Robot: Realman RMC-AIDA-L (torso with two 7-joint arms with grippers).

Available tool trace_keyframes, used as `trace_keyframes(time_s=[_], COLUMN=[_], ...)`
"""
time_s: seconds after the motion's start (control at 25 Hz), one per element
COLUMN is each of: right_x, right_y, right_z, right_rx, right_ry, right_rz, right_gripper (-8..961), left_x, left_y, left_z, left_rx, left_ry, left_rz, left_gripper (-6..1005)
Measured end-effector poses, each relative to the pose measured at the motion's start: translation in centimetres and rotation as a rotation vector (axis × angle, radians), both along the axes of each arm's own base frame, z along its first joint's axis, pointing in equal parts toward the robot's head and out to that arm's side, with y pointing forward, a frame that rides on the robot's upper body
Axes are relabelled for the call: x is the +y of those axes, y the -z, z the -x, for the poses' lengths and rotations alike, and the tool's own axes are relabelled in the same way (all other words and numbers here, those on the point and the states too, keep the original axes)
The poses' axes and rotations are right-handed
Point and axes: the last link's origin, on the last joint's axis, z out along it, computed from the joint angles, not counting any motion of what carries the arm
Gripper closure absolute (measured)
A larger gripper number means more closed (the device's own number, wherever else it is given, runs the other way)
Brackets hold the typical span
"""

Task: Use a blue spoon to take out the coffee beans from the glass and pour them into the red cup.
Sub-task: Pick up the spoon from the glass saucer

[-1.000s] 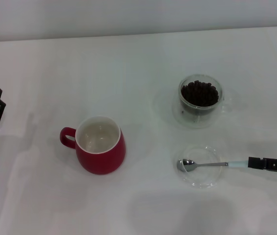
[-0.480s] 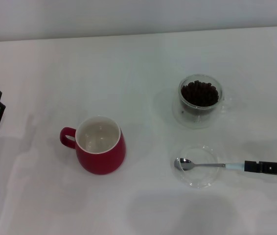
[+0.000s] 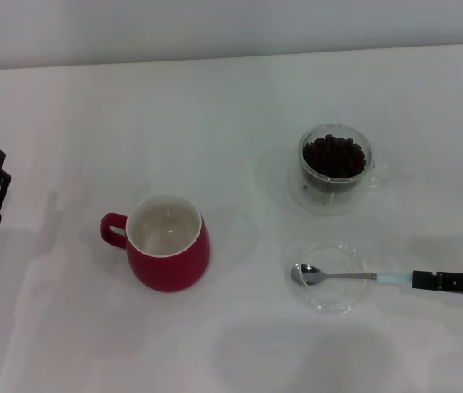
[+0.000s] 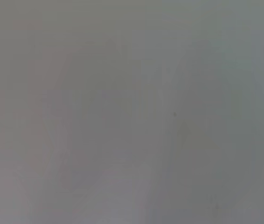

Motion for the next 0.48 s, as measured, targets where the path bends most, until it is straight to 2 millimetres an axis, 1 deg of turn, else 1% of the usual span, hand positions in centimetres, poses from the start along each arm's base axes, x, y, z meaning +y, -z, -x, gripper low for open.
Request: trace_keyframes(time_s=[0.04,0.24,0.44,0.48], right_x=[0.01,0.04,0.22,0.22], right_y=[-0.04,-0.23,-0.54,-0.54], right_z=[-0.02,-0.1,-0.16,-0.16], right_rx=[-0.001,-0.005,-0.012,-0.012], right_ry=[0.0,0.0,-0.003,-0.003], right_rz=[0.0,-0.002,-0.005,-0.005], right_gripper=[538,716,806,806], left_x=[-0.01,-0.03,-0.03,-0.04], left_y=[0.01,0.03,0.07,0.08], left_z=[0.0,-0.01,-0.04,-0.05], left_rx=[0.0,-0.001,-0.002,-0.003], left_ry=[0.0,0.0,0.0,0.0], left_rz=[0.0,0.001,0.002,0.002], left_gripper=[288,289,289,289])
